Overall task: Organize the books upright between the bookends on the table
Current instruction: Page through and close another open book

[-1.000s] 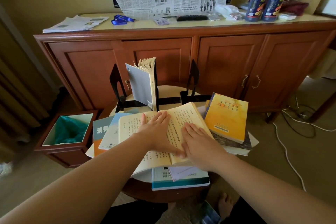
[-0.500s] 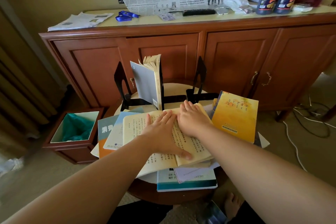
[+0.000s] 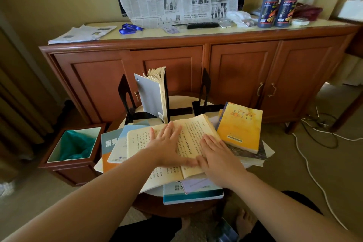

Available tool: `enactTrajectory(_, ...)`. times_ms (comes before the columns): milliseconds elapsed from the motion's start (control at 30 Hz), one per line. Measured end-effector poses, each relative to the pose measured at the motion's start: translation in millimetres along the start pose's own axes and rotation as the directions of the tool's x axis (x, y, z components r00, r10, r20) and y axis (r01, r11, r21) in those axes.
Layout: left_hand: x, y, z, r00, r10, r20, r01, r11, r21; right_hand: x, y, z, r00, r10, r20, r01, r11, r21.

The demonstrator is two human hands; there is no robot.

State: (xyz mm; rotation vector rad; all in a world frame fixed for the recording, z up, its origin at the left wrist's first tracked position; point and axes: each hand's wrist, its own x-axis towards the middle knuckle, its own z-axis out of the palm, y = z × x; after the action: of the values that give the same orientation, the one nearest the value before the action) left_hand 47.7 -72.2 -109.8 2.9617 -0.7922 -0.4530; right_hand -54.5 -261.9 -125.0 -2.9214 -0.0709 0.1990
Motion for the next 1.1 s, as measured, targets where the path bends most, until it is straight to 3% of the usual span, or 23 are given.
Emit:
enactTrajectory(100, -11.6, -3.6, 3.2, 0.984, -0.082, -0.155, 0.061, 0.989, -0.134, 0.1, -1.9, -4.1, 0.987, 0.041, -0.153, -0.030, 0.997, 0.074)
enactTrajectory(167, -20.1, -12.8, 4.2, 0.946, -0.212, -0.247, 0.154, 0.960, -0.234, 0.3, -3.6, -6.1, 0.966, 0.077, -0.246, -0.068, 0.997, 0.043)
enactTrajectory(267, -36.4, -31.4, 6.7, 0.870, -0.404, -0.282, 0.322, 0.899, -0.297, -0.1, -4.6, -6.3, 0.939, 0.167, -0.300, -0.160, 0.986, 0.049)
enactTrajectory(433, -63.8, -45.9, 7.0, 0.769, -0.604, -0.211, 0.517, 0.781, -0.350, -3.5, -2.2, -3.5, 0.907, 0.320, -0.272, -0.278, 0.943, 0.182)
enactTrajectory(533, -68.0, -49.8, 2.7, 0.748, -0.650, -0.133, 0.516, 0.696, -0.500, -4.5, -5.4, -8.4, 0.892, 0.374, -0.255, -0.319, 0.919, 0.233)
enactTrajectory(667, -71.0, -52.0, -12.9, 0.726, -0.687, -0.004, 0.532, 0.565, -0.631, -2.3, -9.4, -25.6, 0.860, 0.500, -0.100, -0.423, 0.809, 0.409)
enactTrajectory(800, -74.7, -50.4, -20.0, 0.714, -0.697, 0.064, 0.607, 0.571, -0.552, -0.6, -0.8, -30.9, 0.913, 0.407, 0.023, -0.334, 0.715, 0.614)
enactTrajectory(967, -87.7, -47.4, -23.4, 0.753, -0.657, 0.035, 0.458, 0.486, -0.745, -5.4, -7.1, -42.3, 0.958, 0.283, -0.038, -0.141, 0.585, 0.799)
enactTrajectory(1100, -93.5, -33.4, -39.2, 0.848, -0.529, -0.025, 0.194, 0.354, -0.915, -8.4, -15.3, -55.1, 0.975, 0.222, -0.028, -0.083, 0.475, 0.876)
